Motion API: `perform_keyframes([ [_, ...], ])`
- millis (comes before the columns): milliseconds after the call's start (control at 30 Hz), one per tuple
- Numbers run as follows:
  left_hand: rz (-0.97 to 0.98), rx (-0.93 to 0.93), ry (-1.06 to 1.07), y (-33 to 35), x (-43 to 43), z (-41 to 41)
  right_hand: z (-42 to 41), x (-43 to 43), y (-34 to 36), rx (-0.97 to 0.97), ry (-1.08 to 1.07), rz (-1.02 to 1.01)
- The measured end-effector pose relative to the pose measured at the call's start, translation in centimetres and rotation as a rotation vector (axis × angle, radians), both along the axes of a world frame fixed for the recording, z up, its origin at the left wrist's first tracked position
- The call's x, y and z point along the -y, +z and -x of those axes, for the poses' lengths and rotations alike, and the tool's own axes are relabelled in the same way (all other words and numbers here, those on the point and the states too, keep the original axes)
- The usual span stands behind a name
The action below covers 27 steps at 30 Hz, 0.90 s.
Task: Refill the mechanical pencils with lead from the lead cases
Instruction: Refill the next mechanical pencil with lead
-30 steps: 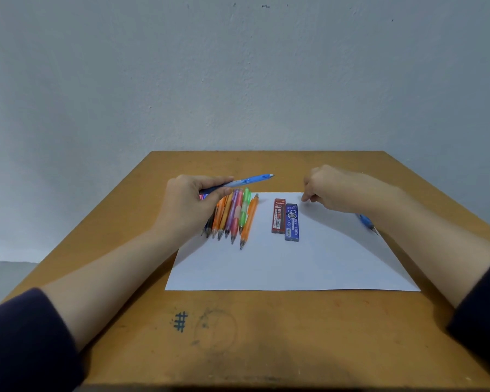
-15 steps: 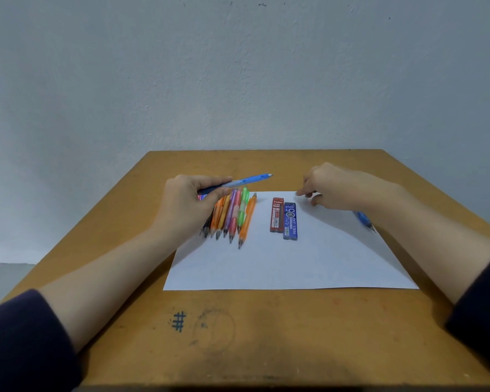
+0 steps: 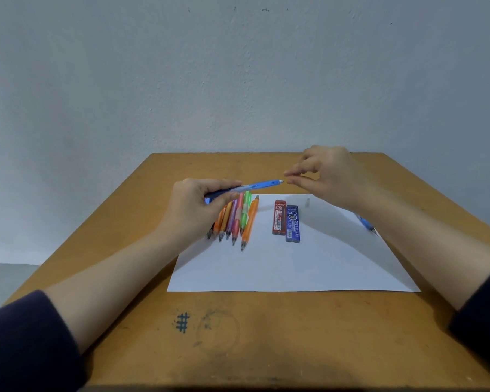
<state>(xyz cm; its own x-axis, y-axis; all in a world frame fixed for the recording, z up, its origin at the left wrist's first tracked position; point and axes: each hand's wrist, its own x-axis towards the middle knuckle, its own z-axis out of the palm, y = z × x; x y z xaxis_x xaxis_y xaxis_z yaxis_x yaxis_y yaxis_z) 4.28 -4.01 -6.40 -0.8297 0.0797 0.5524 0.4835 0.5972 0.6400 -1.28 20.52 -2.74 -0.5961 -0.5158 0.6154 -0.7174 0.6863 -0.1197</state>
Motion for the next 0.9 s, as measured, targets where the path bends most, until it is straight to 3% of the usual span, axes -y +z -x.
perform_keyframes([
  [300,0.005,0.005,-0.014,-0.1,0.0,-0.1,-0.4,0.1,0.1,0.126,0.039,0.046],
  [633,0.012,-0.027,-0.024,-0.1,-0.3,-0.2,0.2,-0.2,-0.2,0.069,0.063,0.035],
  [900,-0.04,-0.029,0.028,-0.1,0.3,0.3,1.5,-1.8,0.1,0.06,-0.039,0.0],
])
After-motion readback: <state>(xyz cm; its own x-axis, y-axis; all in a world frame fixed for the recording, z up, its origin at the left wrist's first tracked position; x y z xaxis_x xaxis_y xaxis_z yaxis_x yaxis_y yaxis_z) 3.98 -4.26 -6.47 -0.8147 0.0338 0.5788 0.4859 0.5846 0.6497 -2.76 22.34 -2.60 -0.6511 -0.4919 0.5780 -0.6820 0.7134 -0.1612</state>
